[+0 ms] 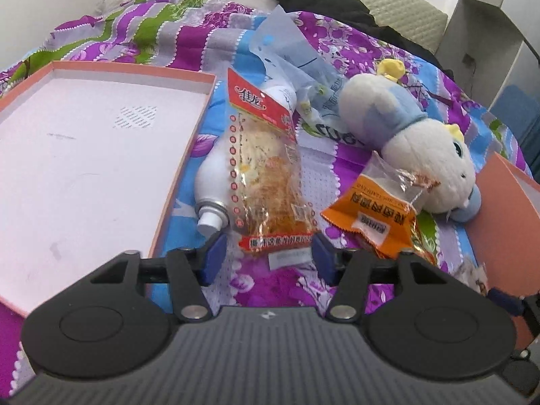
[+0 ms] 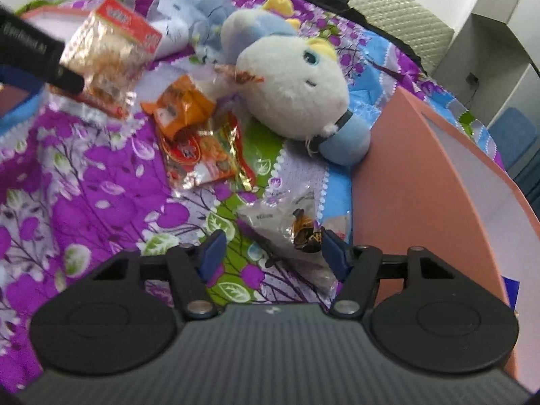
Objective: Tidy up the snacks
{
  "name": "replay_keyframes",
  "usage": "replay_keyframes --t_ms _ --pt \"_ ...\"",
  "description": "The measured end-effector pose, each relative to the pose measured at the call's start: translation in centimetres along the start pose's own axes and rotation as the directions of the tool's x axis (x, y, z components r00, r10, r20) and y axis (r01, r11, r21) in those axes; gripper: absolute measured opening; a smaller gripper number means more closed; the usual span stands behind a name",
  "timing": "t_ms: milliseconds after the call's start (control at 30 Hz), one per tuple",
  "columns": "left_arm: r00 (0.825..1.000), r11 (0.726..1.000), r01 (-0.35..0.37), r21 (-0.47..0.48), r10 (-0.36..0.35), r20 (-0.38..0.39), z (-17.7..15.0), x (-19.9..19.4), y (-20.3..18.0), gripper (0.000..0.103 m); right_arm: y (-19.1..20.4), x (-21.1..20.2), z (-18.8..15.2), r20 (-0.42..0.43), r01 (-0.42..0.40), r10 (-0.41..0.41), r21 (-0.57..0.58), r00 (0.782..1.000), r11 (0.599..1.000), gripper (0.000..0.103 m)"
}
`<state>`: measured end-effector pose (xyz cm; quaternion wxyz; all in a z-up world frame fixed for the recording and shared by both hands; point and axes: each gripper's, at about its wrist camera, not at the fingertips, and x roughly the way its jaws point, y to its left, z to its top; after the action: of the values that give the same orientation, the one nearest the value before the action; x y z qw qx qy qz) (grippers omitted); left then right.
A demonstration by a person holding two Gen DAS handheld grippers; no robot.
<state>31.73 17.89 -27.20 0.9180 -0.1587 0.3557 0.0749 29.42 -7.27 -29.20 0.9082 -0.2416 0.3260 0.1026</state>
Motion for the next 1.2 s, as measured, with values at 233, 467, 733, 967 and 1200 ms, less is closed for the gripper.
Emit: replay_keyframes --t_ms 233,467,733,967,1200 --pt "1.000 1.000 -0.008 -0.016 0.008 0.013 0.3 0.1 0.5 0.019 -0.3 0.3 0.0 -0.005 0.038 -0.038 -0.038 0.999 0.999 0.027" --pt "0.999 0.997 0.046 -0.060 -0.045 0.018 0.4 -1.6 1.1 0.001 -0.9 -0.9 0.1 0.008 0.030 -0.030 -0.023 1.000 0.999 0.021" --pt "0.993 0.991 0.116 -0.068 -0.114 0.038 -0.2 -6.1 -0.6 0.000 -0.9 -3.6 -0.4 0.027 0.008 -0.008 -0.004 1.000 1.000 0.019" --pt "0.988 0.988 0.142 -0.053 -0.139 0.063 -1.2 -11.4 -1.9 0.000 -1.0 -7.1 -0.8 0.052 -0.025 0.025 -0.003 0.998 1.000 0.010" --pt "0.984 0.984 0.173 -0.045 -0.170 0.056 -3.4 -16.9 -2.2 0.000 -0.8 -10.5 -2.0 0.060 -0.057 0.056 0.009 0.997 0.998 0.003"
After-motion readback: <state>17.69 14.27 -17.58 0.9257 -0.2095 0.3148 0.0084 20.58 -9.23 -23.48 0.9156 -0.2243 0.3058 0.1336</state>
